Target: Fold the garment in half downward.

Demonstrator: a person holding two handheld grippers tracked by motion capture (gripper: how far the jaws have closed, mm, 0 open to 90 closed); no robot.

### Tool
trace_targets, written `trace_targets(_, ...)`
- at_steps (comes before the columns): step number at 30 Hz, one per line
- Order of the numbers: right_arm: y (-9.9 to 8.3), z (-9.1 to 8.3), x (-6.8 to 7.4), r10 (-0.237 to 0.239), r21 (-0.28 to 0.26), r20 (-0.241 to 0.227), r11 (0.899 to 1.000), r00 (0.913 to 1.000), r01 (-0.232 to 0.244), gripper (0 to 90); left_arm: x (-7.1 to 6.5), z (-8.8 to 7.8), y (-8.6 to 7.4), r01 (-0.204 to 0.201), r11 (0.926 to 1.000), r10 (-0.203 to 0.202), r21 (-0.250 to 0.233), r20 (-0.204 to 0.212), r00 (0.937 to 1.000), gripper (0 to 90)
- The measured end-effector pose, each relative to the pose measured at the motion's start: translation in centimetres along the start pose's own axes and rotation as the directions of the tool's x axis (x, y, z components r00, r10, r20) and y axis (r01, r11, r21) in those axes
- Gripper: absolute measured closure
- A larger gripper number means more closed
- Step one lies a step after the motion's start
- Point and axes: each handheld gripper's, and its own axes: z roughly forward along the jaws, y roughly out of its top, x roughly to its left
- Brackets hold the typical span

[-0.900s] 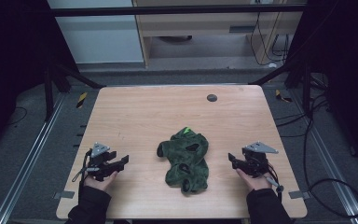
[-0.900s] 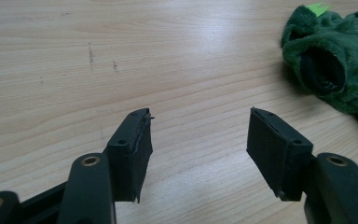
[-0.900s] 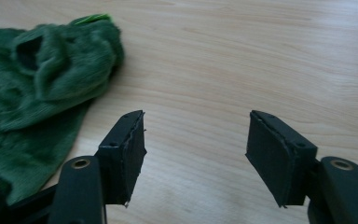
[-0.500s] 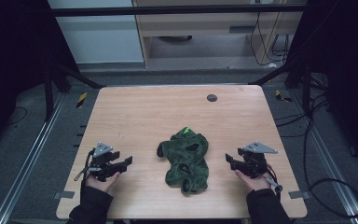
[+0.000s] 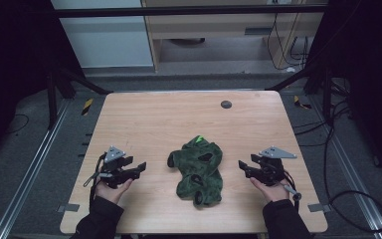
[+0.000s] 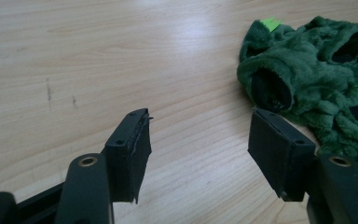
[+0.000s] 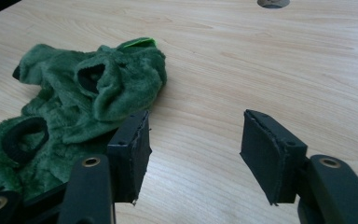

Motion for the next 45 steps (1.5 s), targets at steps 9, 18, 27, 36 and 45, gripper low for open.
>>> trace_targets(9, 1.6, 0.3, 0.3, -0.012, -0.011, -0.014, 1.000, 0.9998, 0.012, 43.8, -0.9, 0.8, 2.0, -0.035, 0.9993, 0.035, -0.012, 0.025, 0.9991, 39.6)
trace_targets(18, 2.7, 0.7, 0.5, -0.016, -0.033, -0.017, 0.999, 0.9997, 0.016, 46.8, -1.3, 1.7, 3.0, -0.051, 0.9985, 0.051, -0.018, 0.030, 0.9982, 40.8)
trace_targets(27, 3.8, 1.4, 0.7, -0.011, -0.028, -0.030, 1.000, 0.9995, 0.010, 49.5, -1.5, 2.6, 4.1, -0.063, 0.9978, 0.063, -0.020, 0.045, 0.9970, 43.1)
trace_targets(36, 4.7, 2.5, 1.0, -0.018, -0.020, -0.034, 1.000, 0.9992, 0.017, 50.3, -1.7, 3.6, 4.9, -0.061, 0.9977, 0.063, -0.030, 0.053, 0.9966, 42.5)
trace_targets(45, 5.5, 3.5, 1.3, -0.013, -0.018, -0.047, 1.000, 0.9988, 0.012, 51.4, -2.3, 4.7, 5.7, -0.072, 0.9969, 0.074, -0.031, 0.056, 0.9957, 42.7)
